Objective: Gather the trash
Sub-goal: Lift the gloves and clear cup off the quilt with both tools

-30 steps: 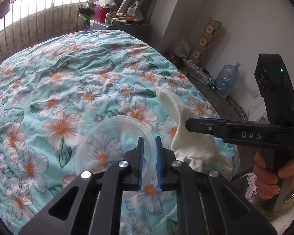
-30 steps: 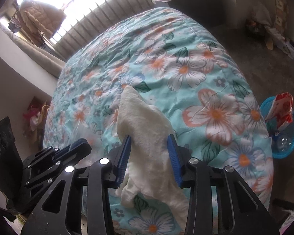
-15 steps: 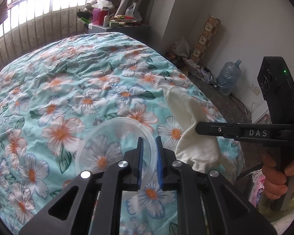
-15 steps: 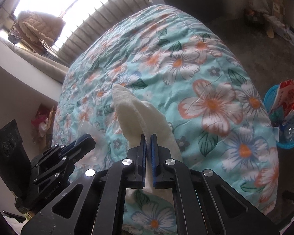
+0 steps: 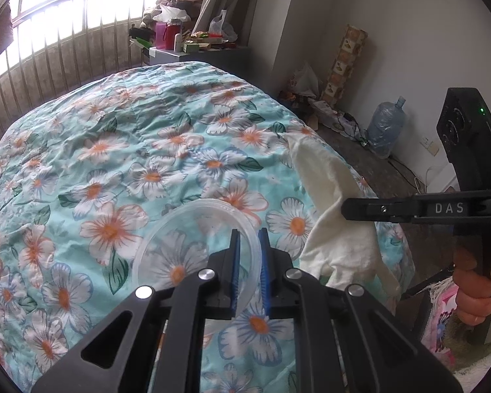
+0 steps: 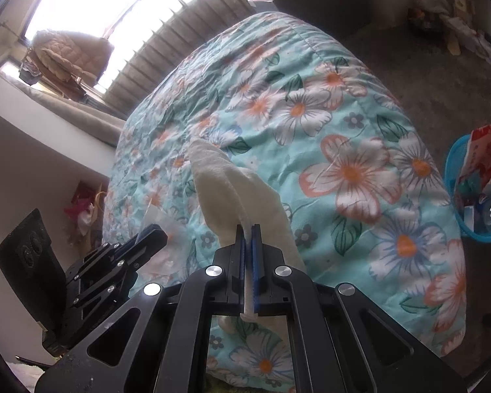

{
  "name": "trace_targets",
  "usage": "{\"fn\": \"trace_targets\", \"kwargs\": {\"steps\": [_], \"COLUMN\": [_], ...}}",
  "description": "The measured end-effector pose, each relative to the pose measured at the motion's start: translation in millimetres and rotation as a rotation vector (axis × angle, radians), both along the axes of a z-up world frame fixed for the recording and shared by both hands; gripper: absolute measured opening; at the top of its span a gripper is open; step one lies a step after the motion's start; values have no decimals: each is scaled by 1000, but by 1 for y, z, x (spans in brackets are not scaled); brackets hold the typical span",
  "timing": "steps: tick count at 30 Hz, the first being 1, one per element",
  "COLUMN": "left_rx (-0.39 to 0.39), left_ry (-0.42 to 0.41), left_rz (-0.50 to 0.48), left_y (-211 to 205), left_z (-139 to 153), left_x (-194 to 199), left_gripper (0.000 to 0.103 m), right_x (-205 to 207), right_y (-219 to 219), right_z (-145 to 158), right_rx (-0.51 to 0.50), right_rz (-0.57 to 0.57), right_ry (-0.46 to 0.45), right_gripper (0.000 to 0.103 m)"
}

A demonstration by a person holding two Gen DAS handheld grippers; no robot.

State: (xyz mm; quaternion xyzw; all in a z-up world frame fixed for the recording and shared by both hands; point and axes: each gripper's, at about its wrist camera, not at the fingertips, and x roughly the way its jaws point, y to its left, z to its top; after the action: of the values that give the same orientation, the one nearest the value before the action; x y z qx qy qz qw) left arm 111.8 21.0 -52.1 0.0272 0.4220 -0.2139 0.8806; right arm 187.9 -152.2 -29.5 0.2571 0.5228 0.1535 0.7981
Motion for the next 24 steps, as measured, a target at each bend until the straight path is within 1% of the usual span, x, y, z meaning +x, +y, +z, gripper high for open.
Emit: {"fn": "trace_targets", "kwargs": {"steps": [13,24], "left_rx": [-13,-83], "left_ry": [-40,-101], "left_rz": [8,-9], "left_y": [3,11], "left_z": [12,36], "left_x": [-6,-15], "left_gripper": [8,8], "right_x": [-5,-11], "right_y": [-10,-26], "right_z": [18,37], "right_rx": [27,25], "right_rz": [-12,-49], "right_ry": [-46,-104], "right_gripper": [2,2]}}
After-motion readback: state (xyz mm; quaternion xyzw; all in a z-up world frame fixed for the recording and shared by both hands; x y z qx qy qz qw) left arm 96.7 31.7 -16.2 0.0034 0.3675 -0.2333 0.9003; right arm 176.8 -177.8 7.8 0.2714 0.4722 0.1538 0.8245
